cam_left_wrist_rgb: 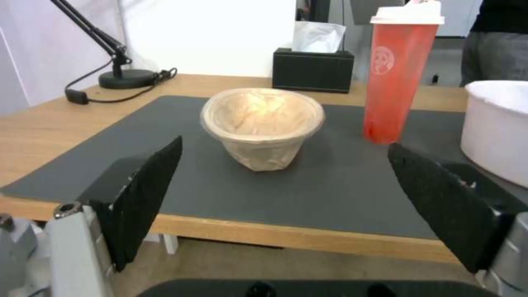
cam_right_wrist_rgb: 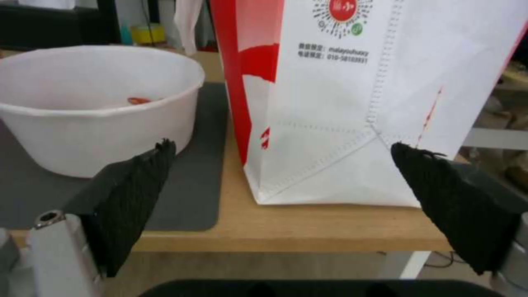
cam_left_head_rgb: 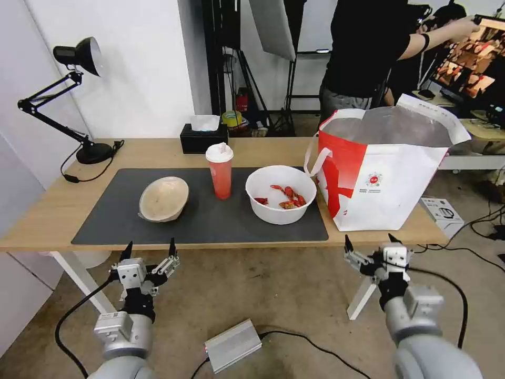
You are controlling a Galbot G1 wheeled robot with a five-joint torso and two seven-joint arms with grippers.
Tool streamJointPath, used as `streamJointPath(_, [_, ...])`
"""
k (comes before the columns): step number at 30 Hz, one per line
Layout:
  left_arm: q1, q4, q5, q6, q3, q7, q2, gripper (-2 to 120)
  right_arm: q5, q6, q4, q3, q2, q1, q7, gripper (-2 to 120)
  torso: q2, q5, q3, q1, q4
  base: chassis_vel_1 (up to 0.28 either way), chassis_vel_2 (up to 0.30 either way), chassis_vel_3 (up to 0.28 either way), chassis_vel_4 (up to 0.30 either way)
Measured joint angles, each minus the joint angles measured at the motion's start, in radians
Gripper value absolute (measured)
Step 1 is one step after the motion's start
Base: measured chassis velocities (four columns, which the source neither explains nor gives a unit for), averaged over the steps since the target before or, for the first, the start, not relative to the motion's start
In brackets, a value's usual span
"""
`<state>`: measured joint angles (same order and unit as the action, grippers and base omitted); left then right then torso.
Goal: Pick up the trash from the table and place it into the takeout bag.
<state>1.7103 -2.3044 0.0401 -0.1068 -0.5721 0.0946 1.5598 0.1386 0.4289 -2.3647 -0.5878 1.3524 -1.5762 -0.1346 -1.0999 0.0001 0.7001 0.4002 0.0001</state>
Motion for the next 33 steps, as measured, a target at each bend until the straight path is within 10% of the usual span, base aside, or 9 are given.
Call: streamJointPath(33, [0.079, 0.026, -0.066, 0.111, -0.002, -0.037, -0.019, 100, 0.444, -0.061, -0.038, 0.078, -0.224, 0.180, 0.057, 100, 0.000, 0.0000, 0.000, 0.000, -0.0001, 0.000, 0.000, 0.000, 0.000])
